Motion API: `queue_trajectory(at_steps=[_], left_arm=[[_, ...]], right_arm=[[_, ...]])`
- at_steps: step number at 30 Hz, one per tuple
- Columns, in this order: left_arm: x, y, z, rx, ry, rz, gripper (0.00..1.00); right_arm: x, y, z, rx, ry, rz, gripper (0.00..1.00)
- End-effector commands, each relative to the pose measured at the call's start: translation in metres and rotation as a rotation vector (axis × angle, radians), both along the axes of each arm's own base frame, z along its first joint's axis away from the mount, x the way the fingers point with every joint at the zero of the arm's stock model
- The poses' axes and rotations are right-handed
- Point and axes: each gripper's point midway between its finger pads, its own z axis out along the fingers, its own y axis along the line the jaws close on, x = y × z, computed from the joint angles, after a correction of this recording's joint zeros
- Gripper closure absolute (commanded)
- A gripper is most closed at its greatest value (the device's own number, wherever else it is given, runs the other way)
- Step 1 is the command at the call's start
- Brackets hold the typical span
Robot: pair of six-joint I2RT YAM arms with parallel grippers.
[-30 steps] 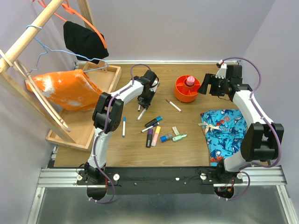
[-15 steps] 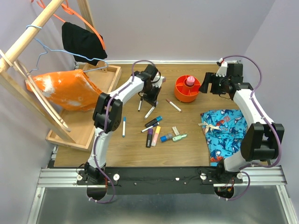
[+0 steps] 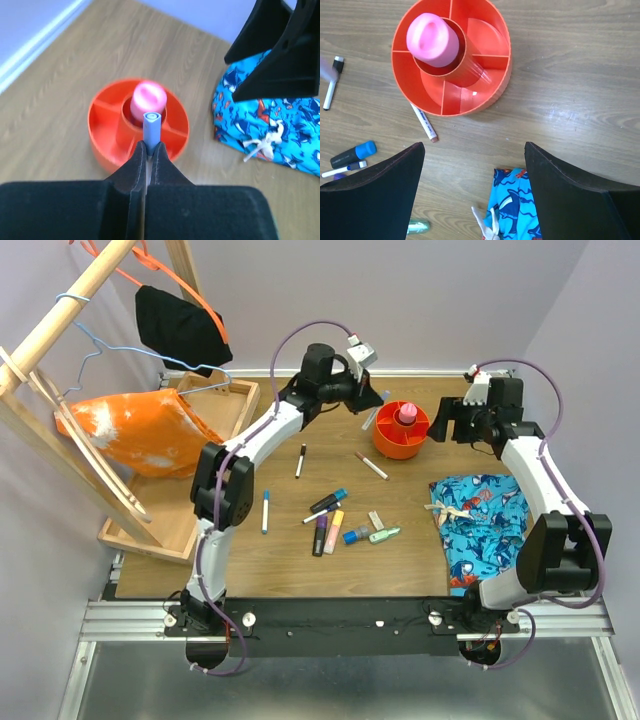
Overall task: Sort the stationery into containers
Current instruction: Place the pen in the storage box.
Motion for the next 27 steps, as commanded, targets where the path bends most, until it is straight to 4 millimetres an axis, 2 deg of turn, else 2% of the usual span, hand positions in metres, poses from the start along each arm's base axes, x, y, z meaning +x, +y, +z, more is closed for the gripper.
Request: queue_trajectory(at_steps=[1,3,4,6,7,9,10,12,13,21,23,27], left_arm=[[0.015,-0.039,0.052,-0.208,-0.3,-0.128,1.0],[0.023,-0.046,0.061,-0.217,-0.345,-0.111,1.0],[0.027,-0.05,0.05,-0.21,-0.342,-0.116,1.0],[0.032,-0.054,0.055,-0.216,-0.355,-0.107,1.0],[0.035,-0.057,0.043,-0.209,-0.341,-0.104,1.0],[0.039,-0.06,0.039,-0.207,-0.344,-0.096,1.0],[0.045,-0.062,0.026,-0.194,-0.325,-0.081,1.0],[0.049,-0.063,0.018,-0.187,-0.315,-0.069,1.0],[0.053,-0.064,0.007,-0.178,-0.301,-0.06,1.0],[0.07,-0.065,-0.039,-0.124,-0.241,0.003,1.0],[0.072,-0.063,-0.039,-0.132,-0.229,0.027,0.86],[0.077,-0.056,-0.027,-0.143,-0.244,0.077,0.67]], right_arm=[[0.002,0.001,0.02,-0.038,-0.106,0.04,0.11],[0.004,-0.001,0.021,-0.039,-0.098,0.031,0.12],[0.003,-0.001,0.021,-0.038,-0.091,0.027,0.11],[0.003,-0.001,0.023,-0.034,-0.093,0.017,0.12],[0.003,-0.001,0.024,-0.033,-0.099,0.015,0.12],[0.003,-0.003,0.024,-0.038,-0.1,0.007,0.12],[0.003,-0.004,0.024,-0.042,-0.098,0.002,0.12],[0.002,-0.004,0.024,-0.023,-0.09,-0.019,0.11],[0.001,-0.004,0.024,-0.024,-0.089,-0.02,0.11],[-0.002,-0.007,0.023,-0.042,-0.081,-0.029,0.11],[-0.001,-0.006,0.022,-0.038,-0.08,-0.026,0.11],[-0.001,0.001,0.028,-0.016,-0.095,0.016,0.11]])
